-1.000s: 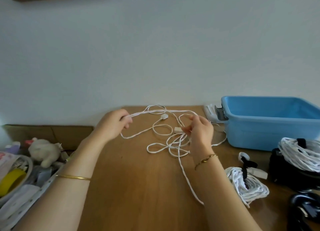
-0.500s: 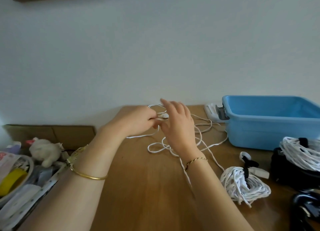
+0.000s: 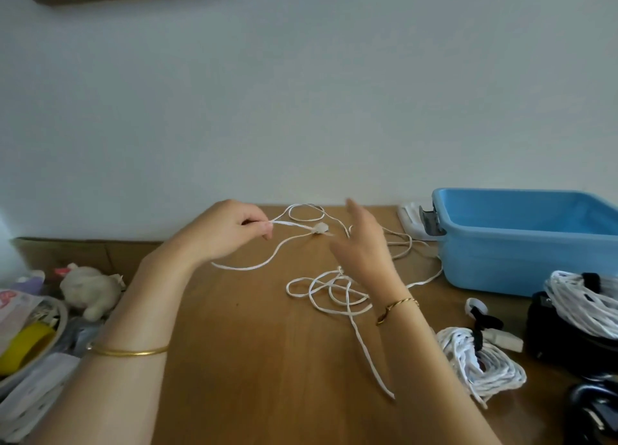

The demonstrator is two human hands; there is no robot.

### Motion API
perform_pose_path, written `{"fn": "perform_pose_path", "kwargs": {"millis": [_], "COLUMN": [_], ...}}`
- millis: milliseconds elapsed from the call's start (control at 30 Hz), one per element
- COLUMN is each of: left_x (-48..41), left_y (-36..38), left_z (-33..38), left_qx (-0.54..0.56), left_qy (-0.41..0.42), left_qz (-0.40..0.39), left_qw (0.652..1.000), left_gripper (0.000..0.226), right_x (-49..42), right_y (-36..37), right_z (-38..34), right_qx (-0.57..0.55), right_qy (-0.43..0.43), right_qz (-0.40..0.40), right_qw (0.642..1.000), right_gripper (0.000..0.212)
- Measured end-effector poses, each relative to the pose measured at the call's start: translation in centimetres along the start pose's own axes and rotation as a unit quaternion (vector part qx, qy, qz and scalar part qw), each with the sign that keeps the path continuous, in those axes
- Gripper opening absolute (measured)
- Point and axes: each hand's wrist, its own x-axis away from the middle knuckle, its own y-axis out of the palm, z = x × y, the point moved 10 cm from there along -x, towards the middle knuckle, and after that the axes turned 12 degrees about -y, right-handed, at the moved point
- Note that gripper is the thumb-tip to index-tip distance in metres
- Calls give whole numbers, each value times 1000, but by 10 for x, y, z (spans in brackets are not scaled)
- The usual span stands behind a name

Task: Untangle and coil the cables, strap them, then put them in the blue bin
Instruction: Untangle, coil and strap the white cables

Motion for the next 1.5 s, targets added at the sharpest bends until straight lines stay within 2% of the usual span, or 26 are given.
{"fn": "perform_pose_path", "kwargs": {"millis": [67, 100, 167, 233, 300, 333, 367, 400, 433, 500, 533, 567, 633, 667, 733, 800, 867, 933, 967, 1033, 1100, 1167, 1233, 1300, 1400, 1500], "left_x": [0, 0, -3, -6, -7, -6, -6, -5, -6, -8, -10, -10, -13, -13, -12, -9, -8, -11, -12, -13, -11, -8, -7, -5, -7, -12], "left_y": [5, 5, 4, 10, 18, 23, 28, 31, 32, 31, 30, 27, 21, 20, 25, 34, 41, 43, 44, 45, 38, 26, 24, 37, 59, 71], "left_z": [24, 32, 32, 12, -15, -26, -33, -34, -31, -14, -4, 5, 16, 17, 12, 3, -12, -29, -35, -33, -17, -4, 2, 8, 5, -6], "left_qx": [-20, -16, 18, 78, 128, 147, 157, 157, 149, 117, 109, 111, 137, 163, 214, 233, 243, 234, 229, 224, 229, 264, 318, 358, 378, 361], "left_qy": [28, 39, 40, 17, -11, -24, -34, -39, -38, -19, -7, 6, 21, 21, 13, 14, 7, -20, -30, -27, 0, 19, 29, 36, 20, -4], "left_qz": [-4, 0, 2, -21, -39, -48, -52, -51, -42, -18, -7, 6, 25, 22, -9, -39, -41, -10, 4, 18, 42, 73, 53, -14, -89, -109], "left_qw": [999, 999, 999, 997, 991, 988, 986, 985, 987, 993, 994, 994, 990, 986, 977, 972, 969, 972, 973, 974, 972, 962, 946, 933, 921, 926], "left_gripper": [19, 18, 16, 14, 18, 20, 22, 24, 24, 24, 24, 23, 22, 20, 14, 14, 19, 23, 24, 21, 18, 15, 13, 13, 15, 17], "right_x": [0, 2, 3, -1, 1, 5, 7, 8, 9, 2, -4, -6, -4, -4, -6, -3, 3, 5, 4, -3, -7, -5, -5, -3, -1, 4], "right_y": [14, 20, 17, -3, -24, -27, -29, -27, -24, -13, -4, 5, 18, 15, -11, -33, -29, -24, -20, -10, 6, 14, 0, -16, -25, -34], "right_z": [-45, -57, -54, -29, 12, 27, 36, 40, 37, 10, -8, -27, -43, -42, -27, 6, 35, 41, 36, 9, -26, -41, -38, -34, -26, -8], "right_qx": [-4, -24, -94, -212, -316, -308, -245, -147, -45, 58, 66, 63, 43, 1, -119, -261, -313, -180, -71, 85, 110, 52, -55, -132, -169, -206], "right_qy": [-104, -122, -103, -26, 61, 92, 108, 110, 100, 0, -67, -122, -146, -138, -89, 5, 88, 98, 78, -34, -152, -181, -156, -135, -96, -46], "right_qz": [-53, -78, -75, 21, 148, 179, 183, 162, 127, 59, 24, -13, -82, -73, 48, 176, 223, 181, 137, 56, -6, -29, 27, 93, 154, 229], "right_qw": [993, 989, 987, 977, 935, 930, 946, 970, 986, 997, 995, 990, 985, 988, 988, 949, 919, 962, 985, 994, 982, 982, 986, 978, 969, 950], "right_gripper": [33, 20, 23, 27, 30, 30, 27, 23, 30, 54, 52, 39, 17, 19, 18, 18, 17, 18, 34, 61, 48, 17, 13, 13, 11, 12]}}
